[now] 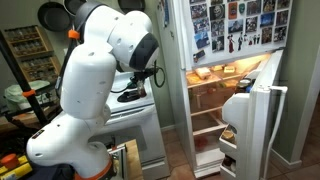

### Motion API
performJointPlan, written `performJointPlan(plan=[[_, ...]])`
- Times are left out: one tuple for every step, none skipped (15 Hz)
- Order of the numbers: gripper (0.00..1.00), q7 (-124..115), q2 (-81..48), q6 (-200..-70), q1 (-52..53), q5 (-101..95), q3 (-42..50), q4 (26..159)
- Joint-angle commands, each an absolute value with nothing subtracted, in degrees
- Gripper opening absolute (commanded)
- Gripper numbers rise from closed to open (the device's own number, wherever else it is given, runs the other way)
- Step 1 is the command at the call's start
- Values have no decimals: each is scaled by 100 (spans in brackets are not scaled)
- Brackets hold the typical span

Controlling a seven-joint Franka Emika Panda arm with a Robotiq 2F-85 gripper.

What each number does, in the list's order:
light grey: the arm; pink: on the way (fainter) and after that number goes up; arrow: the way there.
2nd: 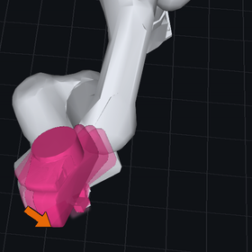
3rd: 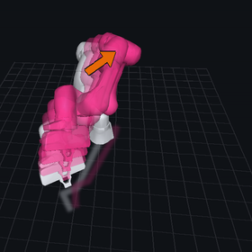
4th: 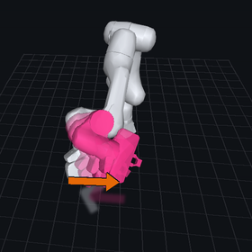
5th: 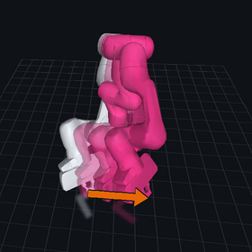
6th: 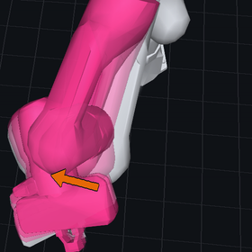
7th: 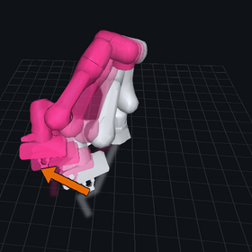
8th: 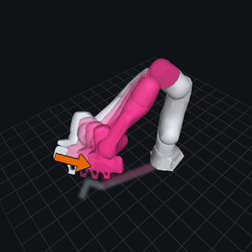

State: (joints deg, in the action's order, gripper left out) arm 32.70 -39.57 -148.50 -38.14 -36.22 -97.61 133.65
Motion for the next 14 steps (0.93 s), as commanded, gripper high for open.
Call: performJointPlan(plan=[[37,3280,-3659,-15274,-3605,-3554,-9530,13305],[37,3285,-3628,-15316,-3575,-3532,-9483,13306],[57,3296,-3641,-15292,-3550,-3472,-9460,13305],[87,3307,-3641,-15332,-3527,-3449,-9438,13303],[88,3321,-3636,-15301,-3537,-3432,-9455,13295],[94,3344,-3646,-15273,-3552,-3424,-9475,13291],[99,3332,-3635,-15248,-3577,-3414,-9504,13282],[100,3340,-3636,-15213,-3603,-3410,-9539,13274],[100,3370,-3671,-15180,-3667,-3410,-9618,13282],[100,3392,-3699,-15165,-3743,-3420,-9699,13298],[100,3379,-3694,-15125,-3870,-3434,-9827,13326],[100,3329,-3664,-15123,-4036,-3469,-9987,13376],[100,3294,-3651,-15079,-4266,-3520,-10208,13439],[100,3227,-3652,-15094,-4473,-3577,-10394,13495]])
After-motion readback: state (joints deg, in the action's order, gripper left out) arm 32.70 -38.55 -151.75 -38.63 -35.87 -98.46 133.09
